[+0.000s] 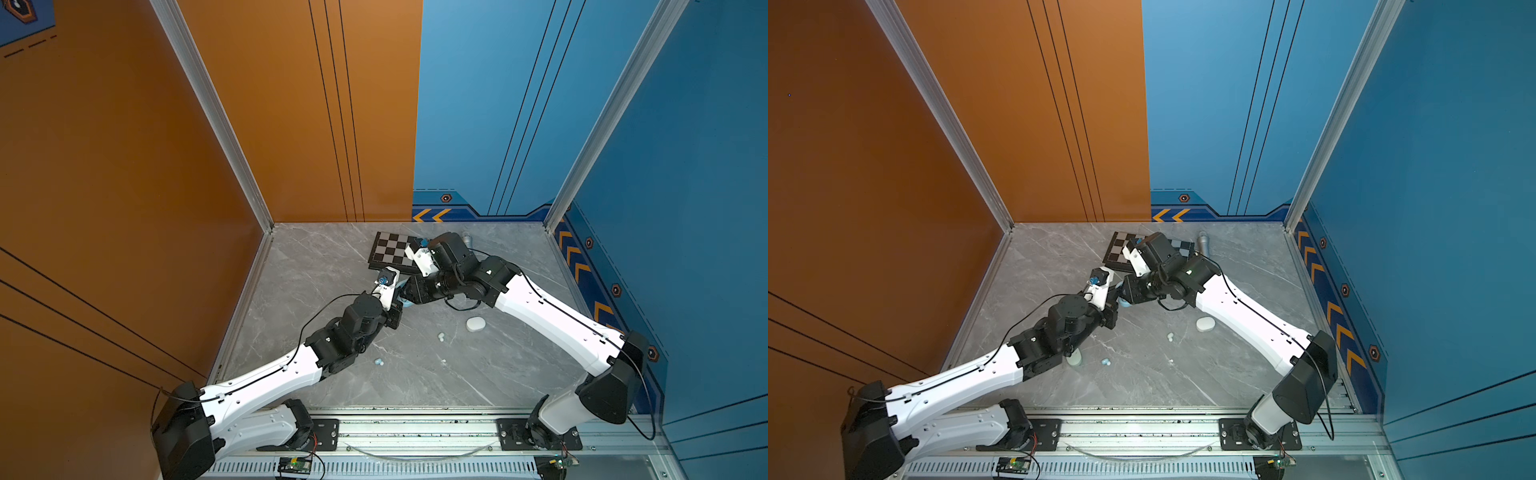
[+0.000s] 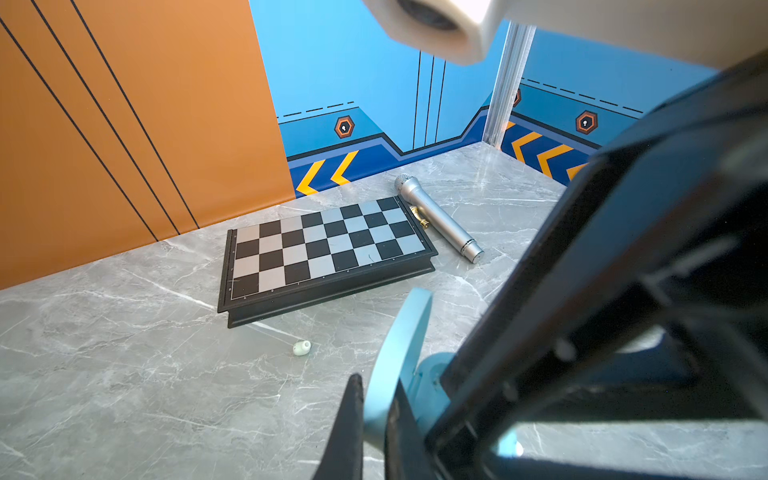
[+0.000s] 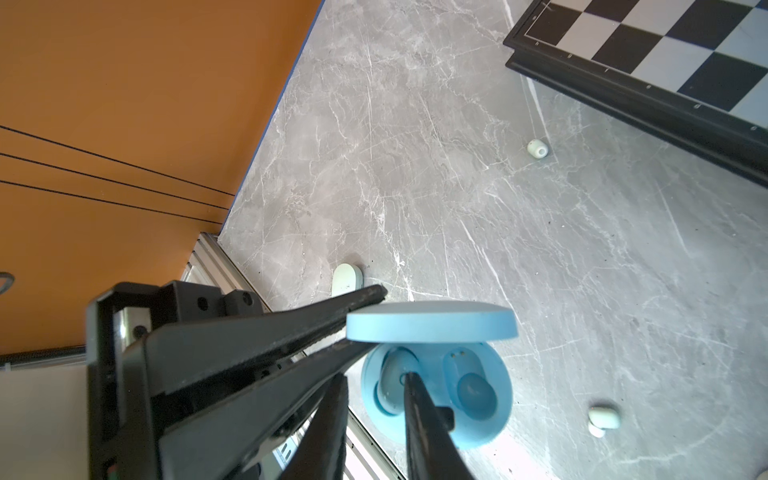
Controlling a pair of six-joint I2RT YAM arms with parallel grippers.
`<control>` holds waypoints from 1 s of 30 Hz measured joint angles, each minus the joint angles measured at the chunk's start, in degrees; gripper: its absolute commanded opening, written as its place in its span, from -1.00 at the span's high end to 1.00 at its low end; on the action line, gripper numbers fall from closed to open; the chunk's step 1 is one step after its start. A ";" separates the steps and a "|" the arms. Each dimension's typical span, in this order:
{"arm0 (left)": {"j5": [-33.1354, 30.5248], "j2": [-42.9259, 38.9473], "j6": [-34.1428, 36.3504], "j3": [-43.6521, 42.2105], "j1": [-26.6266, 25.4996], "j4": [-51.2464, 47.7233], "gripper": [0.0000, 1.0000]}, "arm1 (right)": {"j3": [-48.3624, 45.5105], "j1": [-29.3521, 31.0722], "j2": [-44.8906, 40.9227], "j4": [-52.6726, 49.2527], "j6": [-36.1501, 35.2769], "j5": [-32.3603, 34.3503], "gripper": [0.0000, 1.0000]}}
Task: Insert the wireless bluetooth earbuds into the charging case
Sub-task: 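Press the earbud into a slot of the light-blue case with the right gripper, then open the right gripper and draw it back from the case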
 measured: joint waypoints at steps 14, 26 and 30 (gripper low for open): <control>0.02 -0.04 0.00 0.00 0.00 0.00 1.00 | 0.04 0.04 0.02 -0.02 -0.04 -0.02 0.46; 0.02 -2.05 -0.02 0.00 0.00 0.00 1.00 | 0.00 0.02 0.02 0.00 -0.04 -0.20 0.46; -0.02 -3.19 0.02 -0.11 0.00 -0.66 1.00 | 0.00 -0.24 -0.02 0.20 -0.20 -0.46 0.46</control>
